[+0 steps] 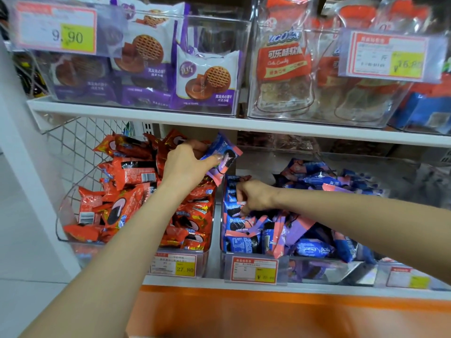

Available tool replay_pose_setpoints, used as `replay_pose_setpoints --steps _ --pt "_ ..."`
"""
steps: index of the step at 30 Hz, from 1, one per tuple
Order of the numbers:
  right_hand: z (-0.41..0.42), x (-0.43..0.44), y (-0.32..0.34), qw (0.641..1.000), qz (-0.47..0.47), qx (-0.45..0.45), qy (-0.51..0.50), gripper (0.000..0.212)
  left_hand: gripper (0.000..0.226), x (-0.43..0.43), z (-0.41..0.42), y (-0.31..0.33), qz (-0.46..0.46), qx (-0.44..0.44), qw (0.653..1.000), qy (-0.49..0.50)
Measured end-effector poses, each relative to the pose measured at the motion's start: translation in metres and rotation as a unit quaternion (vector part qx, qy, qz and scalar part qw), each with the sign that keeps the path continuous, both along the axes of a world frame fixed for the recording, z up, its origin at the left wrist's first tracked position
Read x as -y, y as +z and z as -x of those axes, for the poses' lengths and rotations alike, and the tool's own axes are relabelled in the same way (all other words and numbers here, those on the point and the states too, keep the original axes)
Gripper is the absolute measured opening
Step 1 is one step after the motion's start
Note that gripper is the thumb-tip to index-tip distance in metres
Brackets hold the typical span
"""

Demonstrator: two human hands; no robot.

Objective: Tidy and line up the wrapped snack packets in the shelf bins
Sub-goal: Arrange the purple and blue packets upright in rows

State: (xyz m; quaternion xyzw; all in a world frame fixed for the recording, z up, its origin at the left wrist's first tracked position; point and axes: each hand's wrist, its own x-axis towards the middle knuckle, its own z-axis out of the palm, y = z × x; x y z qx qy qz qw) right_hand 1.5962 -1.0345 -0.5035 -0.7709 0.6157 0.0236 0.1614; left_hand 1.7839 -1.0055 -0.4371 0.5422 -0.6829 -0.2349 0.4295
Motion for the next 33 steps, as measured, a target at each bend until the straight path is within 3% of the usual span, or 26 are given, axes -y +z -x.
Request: replay_pose_setpoints --steps 4,7,11,21,25,30,33 --pt "-0.004 0.003 0.005 0.996 -0.030 -0.074 0.036 0.033 0.042 0.001 -0.002 0.000 -0.001 0.005 1.000 -0.004" --pt "-0.005 0.008 0.005 0.995 -0.039 -0.082 0.049 0.032 0.041 0.001 -0.001 -0.001 0.001 0.005 1.000 -0.006" --pt "-0.004 0.012 0.003 0.995 -0.016 -0.085 0.044 0.039 0.043 0.001 -0.002 -0.002 0.001 0.012 1.000 -0.007" --pt "0.008 0.009 0.003 0.995 -0.093 -0.025 0.027 0.022 0.044 -0.001 -0.005 0.000 0.001 0.008 1.000 -0.014" --pt "0.008 0.008 -0.005 0.996 -0.047 -0.066 0.033 0.033 0.044 -0.002 -0.001 0.000 0.002 0.011 1.000 -0.025" --pt "0.002 0.003 0.021 0.990 0.025 -0.131 0.042 0.029 0.045 -0.003 0.001 -0.002 0.008 0.021 0.999 -0.032" --pt "0.001 -0.006 0.033 0.995 0.002 -0.075 0.071 0.015 0.045 -0.001 0.001 -0.002 0.013 0.027 0.999 -0.028"
